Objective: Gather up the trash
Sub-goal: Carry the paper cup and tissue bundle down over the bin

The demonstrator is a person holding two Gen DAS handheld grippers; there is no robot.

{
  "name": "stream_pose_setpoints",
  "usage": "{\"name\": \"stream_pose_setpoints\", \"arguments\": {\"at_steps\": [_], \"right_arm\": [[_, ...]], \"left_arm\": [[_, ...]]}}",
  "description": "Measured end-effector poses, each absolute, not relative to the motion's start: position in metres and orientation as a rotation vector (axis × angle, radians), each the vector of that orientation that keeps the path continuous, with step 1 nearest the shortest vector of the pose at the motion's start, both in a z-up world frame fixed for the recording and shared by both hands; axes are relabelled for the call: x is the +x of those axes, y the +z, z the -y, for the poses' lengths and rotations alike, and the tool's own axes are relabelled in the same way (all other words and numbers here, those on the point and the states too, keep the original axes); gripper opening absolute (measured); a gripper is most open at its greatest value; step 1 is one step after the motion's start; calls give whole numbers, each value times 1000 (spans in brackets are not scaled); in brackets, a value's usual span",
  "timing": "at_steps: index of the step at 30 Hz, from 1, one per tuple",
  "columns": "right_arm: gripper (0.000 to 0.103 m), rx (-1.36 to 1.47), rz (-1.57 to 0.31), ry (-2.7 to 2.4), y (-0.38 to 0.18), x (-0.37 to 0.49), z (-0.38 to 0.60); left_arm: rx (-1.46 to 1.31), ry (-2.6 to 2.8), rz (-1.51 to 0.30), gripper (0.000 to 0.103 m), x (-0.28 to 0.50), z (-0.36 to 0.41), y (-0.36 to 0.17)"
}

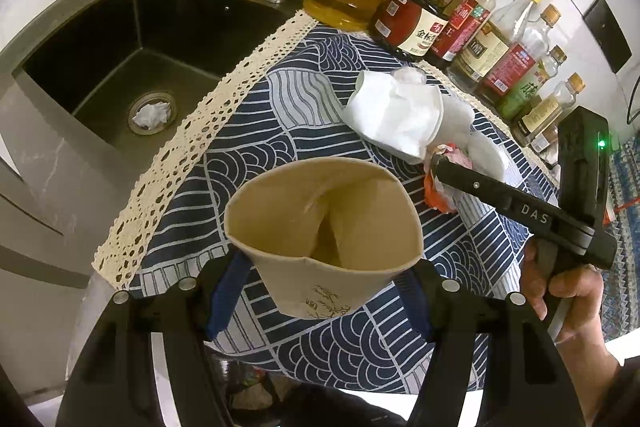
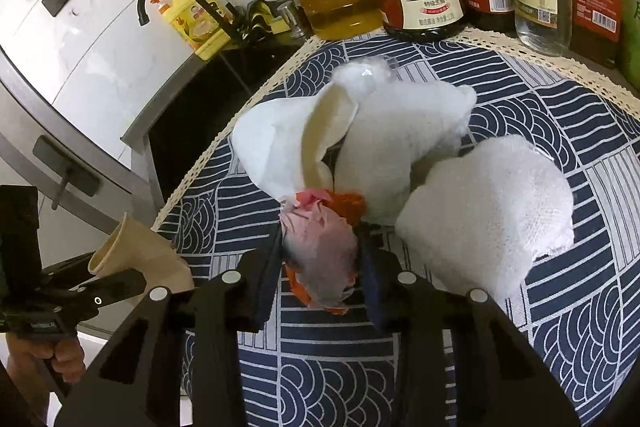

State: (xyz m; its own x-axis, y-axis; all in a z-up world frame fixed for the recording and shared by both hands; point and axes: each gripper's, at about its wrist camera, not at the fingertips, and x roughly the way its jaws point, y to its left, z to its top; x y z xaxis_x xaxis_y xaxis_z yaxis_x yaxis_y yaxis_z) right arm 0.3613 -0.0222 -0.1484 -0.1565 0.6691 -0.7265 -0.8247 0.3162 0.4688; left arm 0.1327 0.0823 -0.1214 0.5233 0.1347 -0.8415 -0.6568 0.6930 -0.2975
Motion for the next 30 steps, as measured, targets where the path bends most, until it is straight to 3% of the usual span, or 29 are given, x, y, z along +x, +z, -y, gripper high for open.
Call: {"name": "stream_pose_setpoints", "arguments": {"at_steps": [13,30], "right_arm": [[36,-105,-1032,1163,-98,325,70],[36,-33,-894,914,-34,203,135]], "left_arm": [[-581,323,-849,66,127,-77,-102],[-423,28,-773,66,78,-63,-63]]}}
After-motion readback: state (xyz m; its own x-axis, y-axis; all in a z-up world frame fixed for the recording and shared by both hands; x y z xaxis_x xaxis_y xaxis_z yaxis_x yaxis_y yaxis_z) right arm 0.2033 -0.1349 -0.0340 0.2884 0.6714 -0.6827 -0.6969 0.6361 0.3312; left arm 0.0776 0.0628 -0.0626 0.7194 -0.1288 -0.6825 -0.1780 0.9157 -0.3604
